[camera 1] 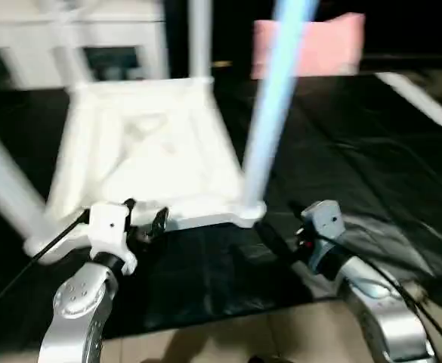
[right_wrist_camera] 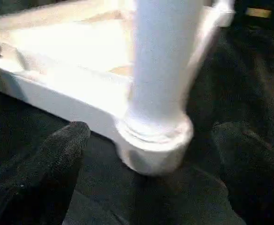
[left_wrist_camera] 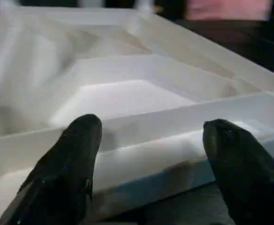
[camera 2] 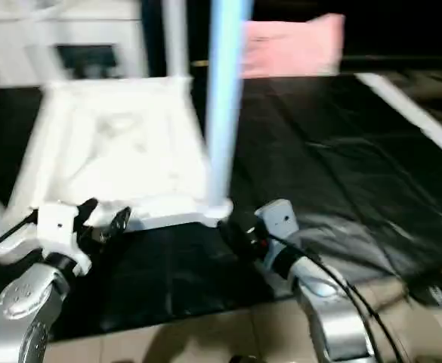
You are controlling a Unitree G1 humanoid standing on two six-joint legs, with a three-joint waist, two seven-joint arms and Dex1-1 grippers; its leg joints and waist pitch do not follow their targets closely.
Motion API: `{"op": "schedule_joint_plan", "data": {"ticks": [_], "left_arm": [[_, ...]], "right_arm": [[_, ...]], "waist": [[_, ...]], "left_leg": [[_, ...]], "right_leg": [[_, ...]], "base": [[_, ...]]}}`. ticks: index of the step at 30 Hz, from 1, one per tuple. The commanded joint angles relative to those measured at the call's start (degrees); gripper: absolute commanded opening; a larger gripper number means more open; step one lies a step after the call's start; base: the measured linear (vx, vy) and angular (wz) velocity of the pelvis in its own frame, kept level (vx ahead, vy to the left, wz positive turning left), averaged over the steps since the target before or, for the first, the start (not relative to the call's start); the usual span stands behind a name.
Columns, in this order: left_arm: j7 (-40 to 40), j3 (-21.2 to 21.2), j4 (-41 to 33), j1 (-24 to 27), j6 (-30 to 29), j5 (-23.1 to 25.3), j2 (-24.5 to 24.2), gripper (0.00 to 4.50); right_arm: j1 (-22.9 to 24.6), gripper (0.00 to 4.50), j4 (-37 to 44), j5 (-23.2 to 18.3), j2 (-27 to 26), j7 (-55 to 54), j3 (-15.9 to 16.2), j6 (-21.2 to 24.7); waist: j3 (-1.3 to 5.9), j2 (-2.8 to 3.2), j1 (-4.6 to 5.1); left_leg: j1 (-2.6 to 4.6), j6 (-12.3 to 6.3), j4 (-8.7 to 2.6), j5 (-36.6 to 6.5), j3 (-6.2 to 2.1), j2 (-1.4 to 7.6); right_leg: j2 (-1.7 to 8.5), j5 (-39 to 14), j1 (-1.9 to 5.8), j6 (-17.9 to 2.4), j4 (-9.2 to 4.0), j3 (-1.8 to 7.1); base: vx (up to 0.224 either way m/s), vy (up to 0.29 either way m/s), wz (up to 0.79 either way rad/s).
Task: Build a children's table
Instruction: Rotate leg to tighten
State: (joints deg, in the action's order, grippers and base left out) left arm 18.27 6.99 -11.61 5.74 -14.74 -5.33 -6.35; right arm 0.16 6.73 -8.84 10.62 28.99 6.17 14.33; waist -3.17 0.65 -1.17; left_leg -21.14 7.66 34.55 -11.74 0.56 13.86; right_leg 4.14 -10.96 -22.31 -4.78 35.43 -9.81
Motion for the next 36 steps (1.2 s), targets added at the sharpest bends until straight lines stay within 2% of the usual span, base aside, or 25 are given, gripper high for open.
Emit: {"op": "schedule_joint_plan", "data": {"ticks": [1, 2, 3, 4, 5, 6, 7, 8, 9, 11, 13, 22, 23, 24, 26, 27, 28, 29, 30, 31, 32, 33, 34, 35, 36], "left_arm": [[-0.1, -1.5, -0.9, 0.4, 1.3, 0.4, -0.3, 4.18], [-0.2, -1.7, -1.0, 0.7, 2.3, 0.3, -0.3, 4.18], [-0.2, -1.7, -1.0, 0.8, 2.3, 0.3, -0.3, 4.25], [-1.0, -1.9, -1.3, 0.9, 3.4, 1.5, -0.7, 4.38], [-0.9, -1.8, -1.3, 1.0, 3.8, 1.2, -0.6, 4.46], [-0.7, -1.6, -1.4, 1.1, 3.5, 0.8, -0.5, 4.46], [-0.5, -1.5, -1.4, 1.3, 3.4, 0.4, -0.5, 4.46], [-0.3, -1.4, -1.4, 1.5, 3.4, 0.1, -0.5, 4.46], [0.0, -1.2, -1.5, 1.8, 3.2, -0.3, -0.4, 4.46], [0.0, -1.2, -1.6, 2.3, 3.3, -0.4, -0.5, 4.46], [-0.3, -1.2, -1.5, 2.9, 3.7, -0.3, -0.8, 4.46], [-0.9, -1.1, -1.7, 2.8, 4.4, 0.3, -1.6, 4.46], [-1.3, -1.3, -2.0, 2.8, 3.9, 0.8, -1.7, 4.46], [-1.4, -1.3, -2.0, 2.8, 3.9, 0.9, -1.7, 4.46], [-1.5, -1.3, -2.1, 3.0, 3.0, 0.3, -1.5, 4.46], [-1.6, -1.0, -2.0, 3.0, 2.1, -0.5, -1.1, 4.46], [-2.1, -0.6, -1.8, 2.9, 0.2, -1.3, -0.7, 4.46], [-2.2, -0.4, -1.5, 2.9, -0.1, -1.7, -0.5, 4.46], [-2.0, -0.6, -1.3, 2.9, -0.1, -1.8, -0.7, 4.46], [-2.0, -0.6, -1.3, 2.9, -0.1, -1.8, -0.7, 4.46], [-1.8, -1.0, -1.3, 3.0, 0.9, -1.3, -0.9, 4.46], [-1.7, -1.2, -1.3, 3.1, 1.6, -1.1, -1.0, 4.46], [-1.6, -1.4, -1.4, 3.2, 2.0, -1.0, -1.1, 4.46], [-1.5, -1.4, -1.4, 3.3, 2.8, -0.9, -1.1, 4.46], [-1.5, -1.4, -1.4, 3.3, 2.8, -0.9, -1.1, 4.46]], "right_arm": [[1.0, 4.50, 1.3, -1.9, 1.3, 0.9, -2.1, 0.0], [1.1, 4.50, 1.4, -2.3, 2.0, 2.0, -2.0, -0.2], [1.1, 4.50, 1.4, -2.3, 2.1, 2.0, -2.0, -0.2], [1.3, 4.50, 1.3, -2.5, 2.5, 2.8, -1.9, -0.6], [1.4, 4.50, 1.2, -2.5, 2.7, 2.9, -1.9, -0.8], [1.6, 4.50, 1.1, -2.5, 2.9, 3.1, -1.9, -1.0], [1.7, 4.50, 1.0, -2.5, 3.0, 3.2, -1.9, -1.2], [1.8, 4.50, 0.8, -2.5, 3.1, 3.3, -2.1, -1.4], [1.8, 4.50, 0.7, -2.6, 3.3, 3.5, -2.2, -1.6], [1.9, 4.50, 0.4, -3.0, 3.7, 4.2, -2.3, -1.7], [1.9, 4.50, 0.3, -3.6, 4.5, 5.1, -2.2, -1.7], [1.1, 4.50, -1.2, -3.6, 5.6, 7.0, -2.0, -2.6], [1.2, 4.50, -1.1, -3.7, 5.2, 6.5, -1.7, -2.4], [1.2, 4.50, -1.1, -3.7, 5.2, 6.5, -1.6, -2.4], [1.5, 4.50, -0.7, -3.7, 5.0, 6.6, -1.2, -2.7], [1.7, 4.50, -0.6, -4.0, 4.9, 6.7, -1.2, -2.6], [1.8, 4.50, -0.5, -4.1, 4.9, 7.0, -1.1, -2.7], [2.1, 4.50, -0.3, -4.6, 4.8, 7.2, -1.2, -2.5], [2.2, 4.50, -0.3, -4.8, 4.9, 7.2, -1.2, -2.1], [2.2, 4.50, -0.3, -4.8, 4.9, 7.2, -1.2, -2.1], [2.5, 4.50, -0.2, -5.0, 5.1, 7.5, -1.2, -2.0], [2.8, 4.50, -0.2, -5.2, 5.3, 7.8, -1.1, -1.9], [3.0, 4.50, -0.1, -5.3, 5.5, 8.1, -1.0, -1.9], [3.2, 4.50, -0.1, -5.2, 5.5, 8.1, -1.0, -2.0], [3.2, 4.50, -0.1, -5.2, 5.5, 8.1, -1.0, -2.0]], "waist": [[1.76, -0.12, -0.24], [2.40, -1.68, -2.32], [2.56, -2.40, -3.41], [3.01, -3.44, -5.55], [2.63, -2.63, -6.28], [2.32, -2.30, -6.06], [2.42, -1.36, -5.89], [2.11, -0.72, -4.54], [2.48, -0.17, -3.75], [2.43, -0.12, -3.27], [1.90, -0.63, -2.35], [2.45, -2.37, -0.84], [2.08, -2.83, -1.67], [2.83, -1.61, -1.52], [3.08, -0.46, -0.58], [2.88, 0.15, 0.38], [2.73, 0.66, 0.38], [2.62, 0.66, 1.07], [2.71, -0.35, 1.19], [2.53, -1.31, -1.15], [2.50, -2.25, -2.15], [2.76, -3.46, -4.47], [3.21, -4.14, -5.81], [2.86, -4.14, -6.47], [2.80, -3.88, -6.77]], "left_leg": [[-1.15, -11.05, -3.34, -16.3, 5.35, -1.58], [-0.91, -6.62, -1.63, -10.5, 6.78, -3.46], [-1.62, -6.63, -0.94, -7.6, 6.94, -3.54], [-2.56, -9.35, 2.01, -4.2, 6.25, -3.25], [-2.40, -9.84, 2.01, -3.1, 5.40, -2.35], [-2.13, -10.12, 0.82, -2.5, 5.09, -1.69], [-1.19, -10.14, -1.10, -1.8, 5.12, -1.09], [-1.75, -10.42, -4.24, -4.8, 5.72, -1.55], [1.41, -9.30, -4.43, -13.3, 6.14, -0.56], [1.77, -5.29, -5.30, -21.1, 6.28, 0.20], [2.09, -1.81, -6.00, -30.6, 6.80, -0.49], [0.77, -3.22, -5.81, -25.8, 6.91, -1.03], [-2.80, -6.14, -6.84, -24.6, 4.70, -2.23], [-2.34, -6.65, -6.60, -22.8, 4.18, -2.17], [-2.40, -7.19, -6.10, -22.5, 1.15, -1.58], [-1.56, -9.02, -7.09, -23.9, -1.93, 0.09], [-1.01, -10.63, -7.60, -24.3, -3.35, 0.51], [-0.93, -15.28, -7.59, -20.1, -5.05, -0.18], [0.67, -18.81, -4.38, -13.2, -0.31, 1.62], [-1.66, -13.84, -2.17, -9.5, 4.40, -3.02], [-2.03, -11.27, -1.86, -8.1, 5.05, -3.10], [-2.38, -9.86, 0.35, -5.5, 5.50, -3.26], [-3.96, -11.34, 2.97, -3.9, 5.01, -3.63], [-4.99, -11.45, 4.49, -3.0, 4.17, -3.67], [-4.58, -10.77, 3.91, -1.5, 3.96, -3.54]], "right_leg": [[3.82, -12.9, 2.41, -10.8, -5.84, 5.05], [6.86, -31.7, 3.53, -0.2, -7.64, 6.26], [7.95, -37.6, 4.07, 4.1, -8.15, 7.65], [11.70, -43.3, 4.29, 9.4, -8.52, 12.01], [13.05, -42.4, 3.76, 6.5, -8.68, 12.49], [12.50, -40.8, 3.38, 3.2, -8.62, 11.69], [10.64, -36.8, 3.06, -0.3, -8.32, 10.12], [4.94, -28.7, 3.03, -3.5, -6.06, 6.92], [2.91, -23.9, 0.82, -4.6, -5.35, 6.33], [2.44, -17.3, 1.11, -5.1, -5.10, 7.11], [2.71, -22.7, 1.20, -1.4, -5.95, 7.45], [3.79, -24.7, 1.32, 1.1, -6.74, 8.48], [4.97, -25.3, 4.00, 1.4, -5.77, 6.06], [4.52, -22.4, 4.09, 0.9, -5.85, 5.33], [3.52, -13.8, 4.27, -2.2, -5.02, 3.31], [1.61, -9.5, 3.83, -6.2, -3.57, 2.24], [0.81, -9.5, 3.56, -8.0, -2.53, 2.06], [0.43, -8.5, 3.53, -11.6, -1.16, 2.31], [3.37, -4.7, 1.77, -12.9, -3.01, 5.84], [6.95, -9.4, 3.60, -9.0, -6.15, 7.78], [8.41, -17.6, 4.41, -4.5, -7.15, 8.31], [10.77, -30.8, 4.81, 3.2, -8.41, 11.16], [12.71, -33.0, 5.97, 7.6, -8.22, 13.92], [13.70, -30.6, 5.95, 8.7, -8.00, 14.17], [12.88, -28.8, 5.40, 7.0, -7.75, 13.16]], "base": [[0.049, -0.076, 0.26], [-0.009, -0.059, -0.03], [-0.006, -0.051, -0.09], [-0.006, -0.051, -0.09], [0.000, 0.000, 0.00], [0.000, 0.000, 0.00], [0.000, 0.000, 0.00], [-0.012, 0.088, -0.14], [0.003, 0.079, 0.00], [-0.005, 0.078, 0.09], [-0.024, 0.095, 0.08], [-0.003, 0.024, 0.00], [0.000, 0.000, 0.00], [0.000, 0.000, 0.00], [0.011, -0.034, 0.23], [0.078, -0.109, 0.59], [0.078, -0.109, 0.59], [0.090, -0.140, 0.55], [0.074, -0.177, 0.38], [0.074, -0.177, 0.38], [0.035, -0.147, 0.01], [-0.001, -0.086, -0.11], [-0.001, -0.086, -0.11], [0.018, -0.055, -0.10], [0.000, 0.000, 0.00]]}}
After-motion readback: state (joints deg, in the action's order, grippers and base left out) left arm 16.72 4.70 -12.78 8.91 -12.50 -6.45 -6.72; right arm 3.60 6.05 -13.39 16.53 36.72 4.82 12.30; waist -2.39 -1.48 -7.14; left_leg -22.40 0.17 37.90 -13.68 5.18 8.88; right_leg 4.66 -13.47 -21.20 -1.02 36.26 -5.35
